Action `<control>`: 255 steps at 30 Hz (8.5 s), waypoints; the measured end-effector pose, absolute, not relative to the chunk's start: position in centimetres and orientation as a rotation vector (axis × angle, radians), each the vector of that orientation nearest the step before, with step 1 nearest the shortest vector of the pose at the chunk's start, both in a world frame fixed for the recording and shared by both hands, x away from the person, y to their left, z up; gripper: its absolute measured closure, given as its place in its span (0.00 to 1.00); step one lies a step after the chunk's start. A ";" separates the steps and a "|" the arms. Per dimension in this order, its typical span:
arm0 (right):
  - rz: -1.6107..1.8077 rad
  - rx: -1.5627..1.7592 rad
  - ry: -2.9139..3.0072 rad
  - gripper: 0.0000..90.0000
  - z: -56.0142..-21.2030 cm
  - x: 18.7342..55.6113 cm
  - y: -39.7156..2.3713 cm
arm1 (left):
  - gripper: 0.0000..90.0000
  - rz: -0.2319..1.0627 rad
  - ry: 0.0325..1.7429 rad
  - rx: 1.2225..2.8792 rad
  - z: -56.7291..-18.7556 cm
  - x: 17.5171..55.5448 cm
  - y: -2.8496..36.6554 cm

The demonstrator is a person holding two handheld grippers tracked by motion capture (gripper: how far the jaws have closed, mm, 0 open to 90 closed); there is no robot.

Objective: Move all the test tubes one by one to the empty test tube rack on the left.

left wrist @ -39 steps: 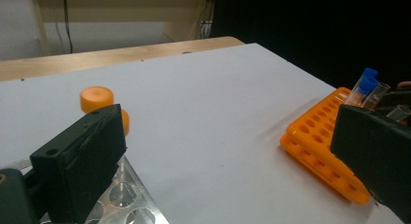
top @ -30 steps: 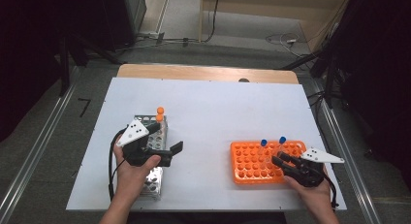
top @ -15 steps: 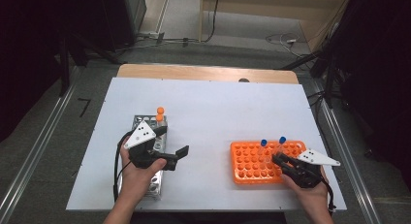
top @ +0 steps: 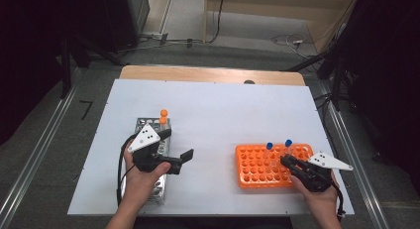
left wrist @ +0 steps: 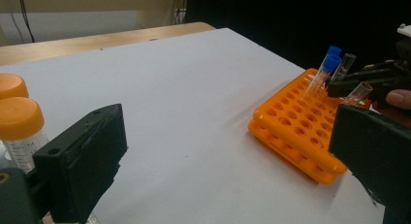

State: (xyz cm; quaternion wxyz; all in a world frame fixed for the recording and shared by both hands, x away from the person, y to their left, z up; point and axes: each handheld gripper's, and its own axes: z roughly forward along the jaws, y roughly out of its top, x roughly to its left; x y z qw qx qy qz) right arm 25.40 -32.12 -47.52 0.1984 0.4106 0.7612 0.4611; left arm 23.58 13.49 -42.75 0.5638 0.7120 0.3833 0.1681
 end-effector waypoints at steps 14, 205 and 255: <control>1.421 1.091 2.101 0.83 -45.4 24.3 -32.3 | 0.00 0.386 0.886 1.683 -42.7 23.5 13.0; 1.533 0.909 2.297 0.00 -44.6 22.2 -31.1 | 0.85 0.732 1.029 1.518 -43.2 26.2 18.0; 1.403 0.955 2.336 0.27 -47.0 23.8 -30.0 | 0.03 0.540 1.093 1.610 -43.0 24.3 16.7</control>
